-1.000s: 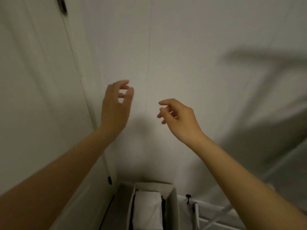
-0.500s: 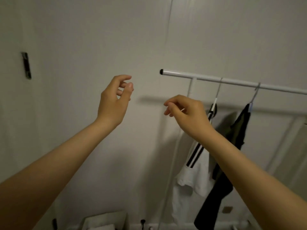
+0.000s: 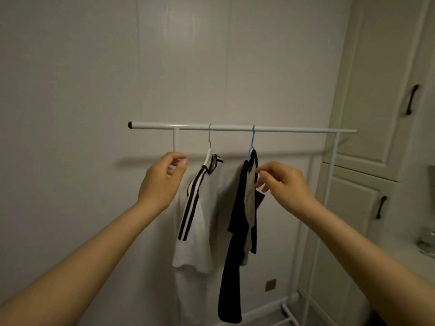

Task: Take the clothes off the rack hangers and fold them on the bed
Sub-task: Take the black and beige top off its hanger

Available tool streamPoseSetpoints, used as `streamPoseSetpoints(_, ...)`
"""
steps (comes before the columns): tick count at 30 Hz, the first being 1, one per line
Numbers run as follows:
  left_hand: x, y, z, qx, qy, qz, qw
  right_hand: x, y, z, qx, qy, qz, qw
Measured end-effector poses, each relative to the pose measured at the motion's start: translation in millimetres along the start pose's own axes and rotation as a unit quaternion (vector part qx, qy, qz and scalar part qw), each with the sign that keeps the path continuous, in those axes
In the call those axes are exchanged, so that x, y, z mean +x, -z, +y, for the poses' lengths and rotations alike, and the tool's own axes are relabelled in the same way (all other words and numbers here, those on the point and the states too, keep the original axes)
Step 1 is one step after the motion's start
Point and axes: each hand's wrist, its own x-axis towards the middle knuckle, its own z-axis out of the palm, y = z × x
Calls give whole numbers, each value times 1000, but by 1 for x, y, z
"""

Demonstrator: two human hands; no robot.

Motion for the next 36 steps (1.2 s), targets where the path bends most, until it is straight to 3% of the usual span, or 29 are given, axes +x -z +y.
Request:
streamPoseSetpoints(7,37,-63,5,85,-47,-89,991,24,4,46,50,-88,17,995)
streamPoseSetpoints(12,88,-86,-22,174,-154,-123,965,89,-35,74,73,-129,49,988)
streamPoseSetpoints(19,201,-118,-63,269,-269,-67,922,195,-76,106,55,-170,75,981)
streamPoseSetpoints(24,273,-162,-85,349,-272,-96,892,248,-100,132,44,-222,95,969)
streamPoseSetpoints(28,287,-193,-114,458,-260,-120,841,269,-118,152,86,-284,77,952)
streamPoseSetpoints(32,288,-203,-130,433,-291,-45,852,281,-129,171,162,-324,94,927)
streamPoseSetpoints(36,289,-202,-136,419,-298,-31,857,294,-129,175,286,-357,126,880)
